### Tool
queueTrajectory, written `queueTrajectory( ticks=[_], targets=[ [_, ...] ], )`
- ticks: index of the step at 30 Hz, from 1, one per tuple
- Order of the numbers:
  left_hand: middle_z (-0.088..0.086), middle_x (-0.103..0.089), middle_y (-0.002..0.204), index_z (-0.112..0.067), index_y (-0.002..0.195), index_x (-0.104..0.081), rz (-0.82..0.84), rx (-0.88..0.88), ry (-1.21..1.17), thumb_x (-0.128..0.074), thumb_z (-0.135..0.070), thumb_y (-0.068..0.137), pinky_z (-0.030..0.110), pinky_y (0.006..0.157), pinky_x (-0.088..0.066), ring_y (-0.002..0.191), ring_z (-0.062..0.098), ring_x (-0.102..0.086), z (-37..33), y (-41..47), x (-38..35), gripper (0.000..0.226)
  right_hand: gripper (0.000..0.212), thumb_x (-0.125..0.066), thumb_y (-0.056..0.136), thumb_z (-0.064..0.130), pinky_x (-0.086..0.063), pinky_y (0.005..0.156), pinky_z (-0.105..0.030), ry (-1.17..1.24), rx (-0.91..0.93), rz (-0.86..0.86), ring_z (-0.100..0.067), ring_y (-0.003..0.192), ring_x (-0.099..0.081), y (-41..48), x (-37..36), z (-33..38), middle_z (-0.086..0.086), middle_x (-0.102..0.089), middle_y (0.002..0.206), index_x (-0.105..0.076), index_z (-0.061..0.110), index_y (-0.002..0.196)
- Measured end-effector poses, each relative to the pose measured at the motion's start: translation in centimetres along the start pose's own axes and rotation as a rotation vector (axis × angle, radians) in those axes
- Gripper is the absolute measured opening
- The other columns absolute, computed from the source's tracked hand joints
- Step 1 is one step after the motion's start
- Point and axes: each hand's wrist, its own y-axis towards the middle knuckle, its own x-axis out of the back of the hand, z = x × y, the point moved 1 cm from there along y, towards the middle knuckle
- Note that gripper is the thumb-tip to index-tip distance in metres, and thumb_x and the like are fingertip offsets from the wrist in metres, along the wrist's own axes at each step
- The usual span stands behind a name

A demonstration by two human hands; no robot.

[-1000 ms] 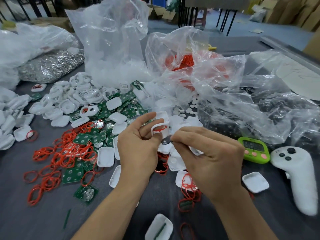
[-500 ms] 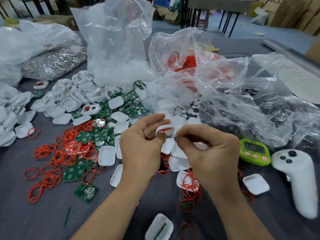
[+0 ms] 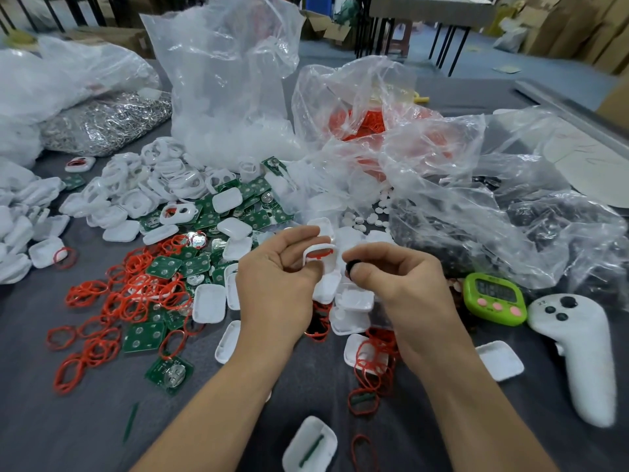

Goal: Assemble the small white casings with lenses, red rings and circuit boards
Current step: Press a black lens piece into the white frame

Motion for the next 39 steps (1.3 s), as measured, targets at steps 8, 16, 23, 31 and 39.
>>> queueTrajectory(
  ticks=[8, 16, 23, 31, 39],
  targets=[
    [-0.004, -0.081, 0.087, -0.025, 0.097, -0.077, -0.05, 0.04, 0.036, -0.066, 0.014, 0.077, 0.033, 0.081, -0.059, 0.086, 0.01, -0.077, 0.4, -0.1, 0.0, 0.045, 0.026, -0.077, 0.079, -0.007, -0.056, 0.061, -0.023, -0.003, 0.075, -0.157, -0.019, 0.061, -0.073, 0.2, 0.3, -0.5, -0.009, -0.075, 0.068, -0.079, 0.018, 0.071],
    [0.004, -0.08, 0.081, -0.027, 0.1, -0.08, 0.098, 0.111, 0.052, -0.066, 0.003, 0.083, 0.047, 0.073, -0.064, 0.072, 0.025, -0.075, 0.7, -0.9, -0.8, 0.038, 0.03, -0.081, 0.078, -0.004, -0.053, 0.059, -0.019, -0.019, 0.098, -0.197, -0.01, 0.057, -0.066, 0.4, -0.2, -1.1, -0.003, -0.075, 0.066, -0.081, 0.025, 0.07],
    [0.01, -0.079, 0.088, -0.024, 0.103, -0.081, 0.265, 0.121, 0.02, -0.062, 0.011, 0.089, 0.033, 0.078, -0.06, 0.083, 0.021, -0.073, 0.7, -1.1, -1.1, 0.042, 0.031, -0.084, 0.077, 0.003, -0.049, 0.062, -0.009, -0.276, 0.202, -0.279, 0.001, 0.063, -0.069, 0.1, -0.4, -1.1, 0.015, -0.074, 0.067, -0.076, 0.031, 0.065],
    [0.01, -0.08, 0.093, -0.021, 0.103, -0.081, 0.288, 0.159, 0.025, -0.059, 0.01, 0.09, 0.054, 0.096, -0.058, 0.098, 0.034, -0.075, 0.5, -1.0, -1.0, 0.04, 0.022, -0.083, 0.081, 0.005, -0.048, 0.065, -0.006, -0.434, 0.286, -0.244, 0.003, 0.065, -0.069, 0.0, -0.6, -1.0, 0.024, -0.073, 0.072, -0.081, 0.027, 0.08],
    [0.005, -0.08, 0.097, -0.025, 0.106, -0.081, 0.327, 0.127, 0.058, -0.06, -0.001, 0.093, 0.056, 0.096, -0.057, 0.099, 0.025, -0.076, 0.6, -0.8, -0.6, 0.034, 0.028, -0.084, 0.08, 0.007, -0.048, 0.065, -0.005, -0.491, 0.332, -0.224, 0.004, 0.068, -0.069, 0.0, -0.5, -0.9, 0.026, -0.072, 0.074, -0.078, 0.034, 0.077]
  ],
)
